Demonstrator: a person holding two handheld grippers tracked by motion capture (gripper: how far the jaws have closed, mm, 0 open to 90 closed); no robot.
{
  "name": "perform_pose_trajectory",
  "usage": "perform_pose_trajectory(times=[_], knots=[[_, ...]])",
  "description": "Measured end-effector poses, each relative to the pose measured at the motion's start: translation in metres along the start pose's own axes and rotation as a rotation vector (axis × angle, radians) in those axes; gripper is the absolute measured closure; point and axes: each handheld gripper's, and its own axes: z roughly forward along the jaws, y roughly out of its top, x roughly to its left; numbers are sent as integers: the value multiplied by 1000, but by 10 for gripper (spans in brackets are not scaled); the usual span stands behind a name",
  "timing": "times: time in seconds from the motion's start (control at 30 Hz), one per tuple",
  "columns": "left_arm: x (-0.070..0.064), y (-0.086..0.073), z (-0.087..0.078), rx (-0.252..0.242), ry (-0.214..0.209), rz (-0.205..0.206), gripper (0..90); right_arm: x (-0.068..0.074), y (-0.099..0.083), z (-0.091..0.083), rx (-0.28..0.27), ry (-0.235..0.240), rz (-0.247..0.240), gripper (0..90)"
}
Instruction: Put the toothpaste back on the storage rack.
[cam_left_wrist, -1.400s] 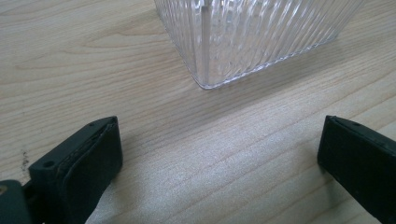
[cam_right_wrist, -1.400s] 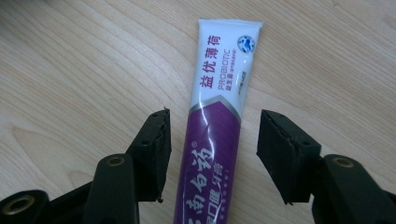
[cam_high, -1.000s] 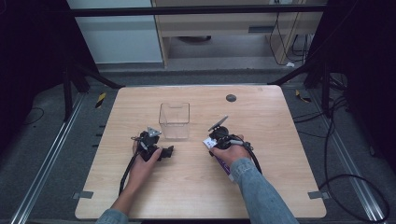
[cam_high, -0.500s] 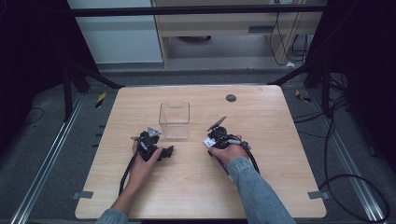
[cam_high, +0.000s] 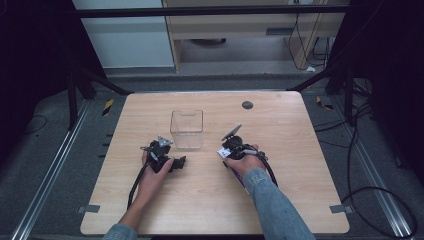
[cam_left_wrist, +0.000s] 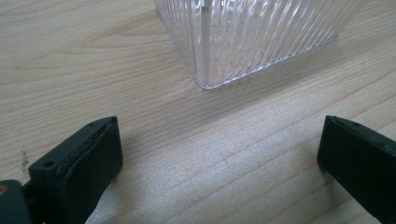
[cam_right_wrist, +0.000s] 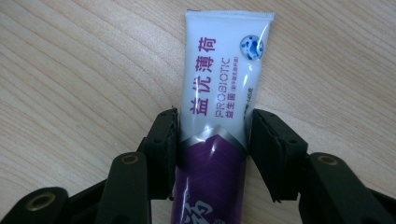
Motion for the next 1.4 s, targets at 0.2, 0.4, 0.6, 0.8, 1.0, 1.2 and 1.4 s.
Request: perform_pose_trajectory(times=[0.2, 0.4, 0.6, 0.8, 1.0, 1.2, 1.4], knots=[[0, 0, 0, 0, 0, 0, 0, 2, 0, 0, 1, -17, -18, 560], [0, 0, 0, 0, 0, 0, 0, 2, 0, -2, 2, -31, -34, 672], [0, 0, 0, 0, 0, 0, 0, 4, -1, -7, -14, -40, -49, 762], [0, 0, 0, 0, 0, 0, 0, 1, -3, -11, -29, -23, -53, 787], [0, 0, 0, 0, 0, 0, 0, -3, -5, -16, -36, -25, -39, 790], [0, 0, 0, 0, 0, 0, 0, -7, -7, -22, -53, -24, -33, 792], [0, 0, 0, 0, 0, 0, 0, -12, -10, -35, -88, -11, -19, 795]])
